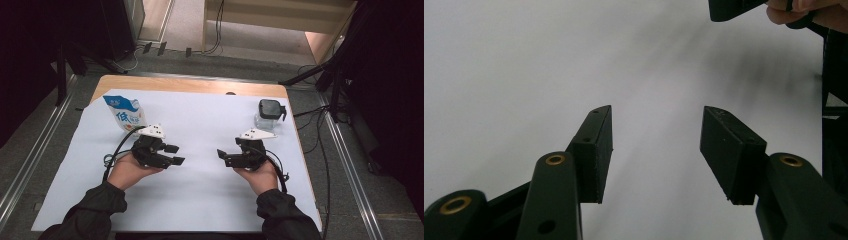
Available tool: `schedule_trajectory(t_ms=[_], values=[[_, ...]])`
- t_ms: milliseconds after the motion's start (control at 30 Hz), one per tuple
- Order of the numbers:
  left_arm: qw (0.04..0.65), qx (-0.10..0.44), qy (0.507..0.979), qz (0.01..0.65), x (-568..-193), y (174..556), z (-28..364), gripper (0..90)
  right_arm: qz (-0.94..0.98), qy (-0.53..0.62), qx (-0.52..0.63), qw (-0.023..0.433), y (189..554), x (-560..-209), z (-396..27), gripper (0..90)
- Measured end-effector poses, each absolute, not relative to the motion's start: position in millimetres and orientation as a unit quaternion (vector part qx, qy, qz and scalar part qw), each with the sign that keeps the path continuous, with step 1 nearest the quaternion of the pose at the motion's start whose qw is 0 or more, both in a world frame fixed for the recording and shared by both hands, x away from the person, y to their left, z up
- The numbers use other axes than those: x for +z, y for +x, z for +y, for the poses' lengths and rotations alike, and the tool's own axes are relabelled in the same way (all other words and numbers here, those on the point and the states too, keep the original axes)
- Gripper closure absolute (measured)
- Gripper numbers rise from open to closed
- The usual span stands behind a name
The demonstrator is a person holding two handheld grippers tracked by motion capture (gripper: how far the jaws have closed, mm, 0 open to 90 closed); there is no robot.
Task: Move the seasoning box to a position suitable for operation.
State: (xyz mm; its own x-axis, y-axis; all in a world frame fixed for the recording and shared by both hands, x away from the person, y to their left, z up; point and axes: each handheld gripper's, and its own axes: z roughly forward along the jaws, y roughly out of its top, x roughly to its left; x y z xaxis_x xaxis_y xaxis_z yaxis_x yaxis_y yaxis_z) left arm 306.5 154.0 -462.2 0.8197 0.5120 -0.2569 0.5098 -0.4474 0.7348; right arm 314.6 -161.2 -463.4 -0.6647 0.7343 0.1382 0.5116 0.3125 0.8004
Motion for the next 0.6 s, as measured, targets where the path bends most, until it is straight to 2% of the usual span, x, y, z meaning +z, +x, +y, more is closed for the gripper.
schedule_trajectory(t_ms=[133, 333, 433, 600], values=[[0.43, 0.01, 0.851, 0.302, -462, 307, 156, 47.7, 0.799, 0.378, 0.445, 0.144, 313, -462, -161, 22.2], [0.429, 0.018, 0.852, 0.3, -461, 308, 160, 47.6, 0.788, 0.378, 0.463, 0.147, 311, -457, -167, 25.8], [0.425, 0.018, 0.852, 0.304, -462, 310, 161, 46.4, 0.786, 0.376, 0.469, 0.146, 311, -456, -170, 34.1], [0.426, 0.018, 0.85, 0.31, -460, 310, 165, 46.7, 0.786, 0.387, 0.46, 0.144, 315, -457, -174, 40.6]])
